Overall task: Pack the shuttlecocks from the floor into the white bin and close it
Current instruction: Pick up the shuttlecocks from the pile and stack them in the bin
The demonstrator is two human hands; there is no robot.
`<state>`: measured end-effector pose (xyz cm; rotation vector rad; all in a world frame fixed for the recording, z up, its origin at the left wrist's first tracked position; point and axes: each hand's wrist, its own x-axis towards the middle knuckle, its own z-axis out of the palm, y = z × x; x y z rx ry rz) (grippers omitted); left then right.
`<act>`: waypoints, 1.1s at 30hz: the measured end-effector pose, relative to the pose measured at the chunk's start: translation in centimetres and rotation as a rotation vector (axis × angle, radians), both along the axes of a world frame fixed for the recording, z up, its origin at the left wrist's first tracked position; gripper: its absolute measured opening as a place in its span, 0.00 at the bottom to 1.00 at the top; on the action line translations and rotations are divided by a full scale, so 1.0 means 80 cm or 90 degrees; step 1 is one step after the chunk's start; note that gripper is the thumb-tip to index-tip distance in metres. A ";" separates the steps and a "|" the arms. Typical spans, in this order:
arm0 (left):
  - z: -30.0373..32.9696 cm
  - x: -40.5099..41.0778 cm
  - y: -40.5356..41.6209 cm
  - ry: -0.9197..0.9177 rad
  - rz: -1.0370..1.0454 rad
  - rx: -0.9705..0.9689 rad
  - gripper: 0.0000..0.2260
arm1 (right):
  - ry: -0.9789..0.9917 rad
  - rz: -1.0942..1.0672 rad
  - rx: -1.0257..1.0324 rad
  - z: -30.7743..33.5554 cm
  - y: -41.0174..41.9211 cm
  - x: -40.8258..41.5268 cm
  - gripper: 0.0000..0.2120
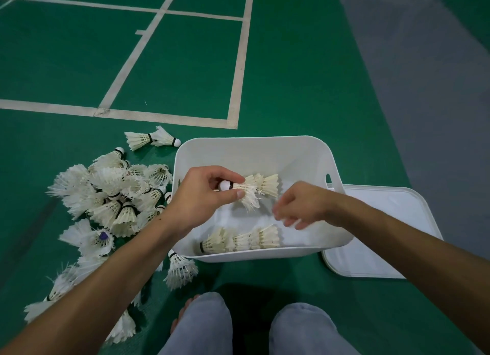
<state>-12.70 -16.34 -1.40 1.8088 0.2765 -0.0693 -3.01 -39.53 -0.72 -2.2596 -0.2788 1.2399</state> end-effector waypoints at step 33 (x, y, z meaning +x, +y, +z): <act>-0.049 0.012 -0.012 0.231 -0.403 0.470 0.20 | 0.007 0.111 -0.161 -0.044 0.001 -0.001 0.17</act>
